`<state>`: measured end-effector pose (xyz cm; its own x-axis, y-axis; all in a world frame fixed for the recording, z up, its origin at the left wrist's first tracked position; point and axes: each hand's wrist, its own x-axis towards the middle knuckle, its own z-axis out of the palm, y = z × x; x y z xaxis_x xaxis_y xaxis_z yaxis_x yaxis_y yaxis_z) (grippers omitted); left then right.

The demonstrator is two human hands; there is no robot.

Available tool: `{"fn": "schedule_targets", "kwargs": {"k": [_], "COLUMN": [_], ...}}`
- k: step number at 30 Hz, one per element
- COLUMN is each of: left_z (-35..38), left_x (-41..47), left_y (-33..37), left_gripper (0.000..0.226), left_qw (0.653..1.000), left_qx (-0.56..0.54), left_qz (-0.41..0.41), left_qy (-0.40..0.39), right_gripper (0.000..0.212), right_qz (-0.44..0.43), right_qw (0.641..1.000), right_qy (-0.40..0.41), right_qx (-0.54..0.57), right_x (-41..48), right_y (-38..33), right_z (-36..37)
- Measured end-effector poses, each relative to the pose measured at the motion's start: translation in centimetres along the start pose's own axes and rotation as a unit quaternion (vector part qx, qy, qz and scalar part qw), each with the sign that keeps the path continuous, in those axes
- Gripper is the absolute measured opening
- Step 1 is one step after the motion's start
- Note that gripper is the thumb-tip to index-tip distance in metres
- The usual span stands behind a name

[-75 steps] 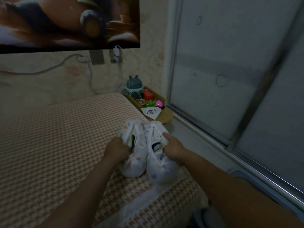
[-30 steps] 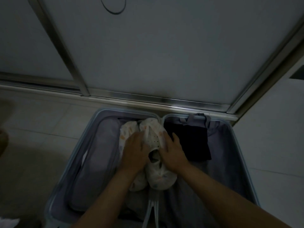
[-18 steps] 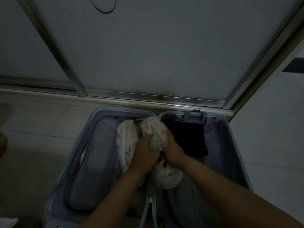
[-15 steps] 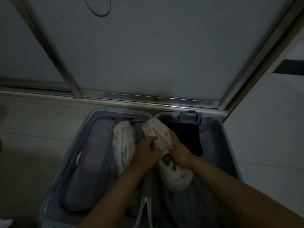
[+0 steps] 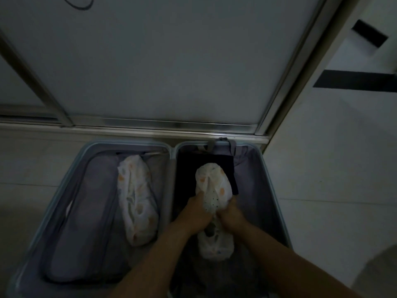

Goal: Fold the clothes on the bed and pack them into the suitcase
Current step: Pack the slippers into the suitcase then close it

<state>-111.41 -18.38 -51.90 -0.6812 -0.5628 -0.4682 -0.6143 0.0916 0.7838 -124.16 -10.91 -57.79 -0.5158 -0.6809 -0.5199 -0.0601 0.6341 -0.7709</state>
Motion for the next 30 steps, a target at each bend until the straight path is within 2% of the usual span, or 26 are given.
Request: {"fn": "schedule_targets", "kwargs": {"k": [2, 3, 5, 7, 8, 9, 10, 12, 13, 14, 15, 16, 19, 21, 24, 26, 28, 30], "left_z": [0.2, 0.2, 0.3, 0.9, 1.2, 1.7, 2.1, 3.3, 3.7, 4.1, 4.3, 4.4, 3.6, 2.3, 0.2, -0.4, -0.2, 0.4], "left_x": [0.0, 0.0, 0.2, 0.2, 0.3, 0.4, 0.5, 0.7, 0.8, 0.9, 0.8, 0.8, 0.9, 1.0, 0.8, 0.8, 1.0, 1.0], "left_y": [-0.4, -0.5, -0.9, -1.3, -1.3, -1.4, -1.2, -1.3, -1.4, -1.6, -1.7, -1.8, -2.0, -2.1, -2.0, -1.9, -1.9, -2.3], "left_gripper": [0.056, 0.058, 0.072, 0.102, 0.112, 0.117, 0.118, 0.117, 0.109, 0.095, 0.079, 0.068, 0.049, 0.047, 0.042, 0.045, 0.045, 0.05], "left_qw": [0.999, 0.999, 0.998, 0.999, 0.999, 0.999, 1.0, 0.998, 0.997, 0.997, 0.997, 0.997, 0.994, 0.993, 0.991, 0.991, 0.987, 0.978], "left_qx": [-0.004, -0.014, -0.029, -0.036, -0.033, -0.021, 0.002, 0.059, 0.075, 0.079, 0.072, 0.063, 0.086, 0.105, 0.124, 0.127, 0.155, 0.199], "left_qz": [0.02, 0.027, 0.043, 0.032, 0.021, 0.011, 0.003, -0.01, -0.007, -0.005, -0.013, -0.021, -0.036, -0.029, -0.001, 0.024, 0.044, 0.046], "left_qy": [-0.026, -0.032, -0.032, -0.025, -0.025, -0.027, -0.028, -0.023, -0.016, -0.001, 0.018, 0.038, 0.06, 0.053, 0.058, 0.038, -0.015, -0.047], "right_gripper": [0.08, 0.09, 0.089, 0.076, 0.067, 0.06, 0.059, 0.062, 0.059, 0.057, 0.055, 0.054, 0.057, 0.062, 0.065, 0.067, 0.066, 0.068], "right_qz": [0.022, 0.014, -0.073, -0.204, -0.268, -0.311, -0.34, -0.368, -0.364, -0.359, -0.36, -0.358, -0.347, -0.328, -0.26, -0.187, -0.146, -0.157], "right_qw": [0.997, 0.993, 0.968, 0.901, 0.86, 0.812, 0.741, 0.543, 0.466, 0.422, 0.403, 0.398, 0.415, 0.451, 0.56, 0.635, 0.679, 0.722], "right_qy": [-0.008, 0.011, 0.097, 0.13, 0.106, 0.047, -0.018, -0.097, -0.121, -0.129, -0.129, -0.128, -0.125, -0.112, -0.125, -0.181, -0.21, -0.194], "right_qx": [-0.072, -0.117, -0.219, -0.359, -0.422, -0.492, -0.579, -0.749, -0.797, -0.822, -0.832, -0.835, -0.832, -0.823, -0.777, -0.728, -0.689, -0.645], "right_x": [0.2, 0.1, 0.6, 0.9, 1.4, 1.8, 2.2, 3.2, 3.7, 4.2, 4.5, 4.6, 4.1, 3.3, 2.2, 1.2, 0.6, 0.2], "right_y": [-0.3, -0.9, -2.0, -4.1, -5.1, -6.3, -7.4, -8.9, -9.3, -9.3, -9.1, -9.1, -9.5, -10.0, -9.1, -7.5, -5.1, -3.0], "right_z": [0.4, 0.3, -0.3, -1.2, -1.4, -1.6, -1.6, -1.0, -0.6, -0.2, 0.2, 0.4, -0.3, -1.8, -4.7, -5.9, -5.9, -5.4]}}
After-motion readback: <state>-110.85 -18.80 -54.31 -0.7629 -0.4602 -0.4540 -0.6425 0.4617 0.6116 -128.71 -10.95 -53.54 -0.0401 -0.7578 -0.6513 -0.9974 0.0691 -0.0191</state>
